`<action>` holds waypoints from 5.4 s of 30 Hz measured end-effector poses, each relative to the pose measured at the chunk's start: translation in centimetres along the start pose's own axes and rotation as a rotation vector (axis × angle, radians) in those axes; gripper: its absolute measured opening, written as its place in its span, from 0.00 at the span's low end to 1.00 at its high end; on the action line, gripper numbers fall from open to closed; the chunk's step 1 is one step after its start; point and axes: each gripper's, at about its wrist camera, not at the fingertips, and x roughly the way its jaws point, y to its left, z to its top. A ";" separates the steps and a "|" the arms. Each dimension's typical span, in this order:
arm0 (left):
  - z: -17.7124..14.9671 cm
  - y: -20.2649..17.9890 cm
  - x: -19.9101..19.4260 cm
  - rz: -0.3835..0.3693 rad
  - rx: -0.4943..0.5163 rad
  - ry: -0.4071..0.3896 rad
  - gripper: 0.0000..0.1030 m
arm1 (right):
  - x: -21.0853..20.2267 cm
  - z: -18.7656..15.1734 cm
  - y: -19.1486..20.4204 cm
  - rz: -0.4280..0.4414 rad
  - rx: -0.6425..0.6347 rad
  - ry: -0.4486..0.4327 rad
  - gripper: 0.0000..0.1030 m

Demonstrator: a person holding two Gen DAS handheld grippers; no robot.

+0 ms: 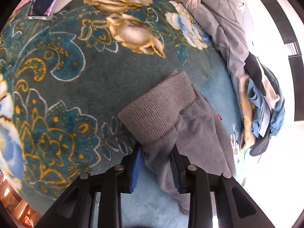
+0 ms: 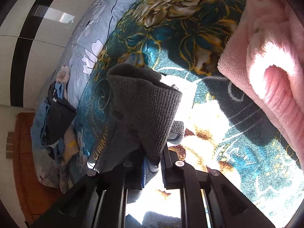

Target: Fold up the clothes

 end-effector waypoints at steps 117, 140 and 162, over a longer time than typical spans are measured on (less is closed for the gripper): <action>2.9 -2.8 5.0 -0.300 0.190 0.032 0.51 | 23.4 -27.3 40.3 0.052 -1.444 0.584 0.03; 6.6 -1.8 3.4 -0.241 0.220 -0.019 0.57 | 26.4 -27.7 38.4 -0.050 -1.358 0.663 0.04; 7.3 -5.8 2.2 -0.204 0.339 -0.150 0.04 | 24.7 -26.5 39.2 -0.023 -1.289 0.570 0.05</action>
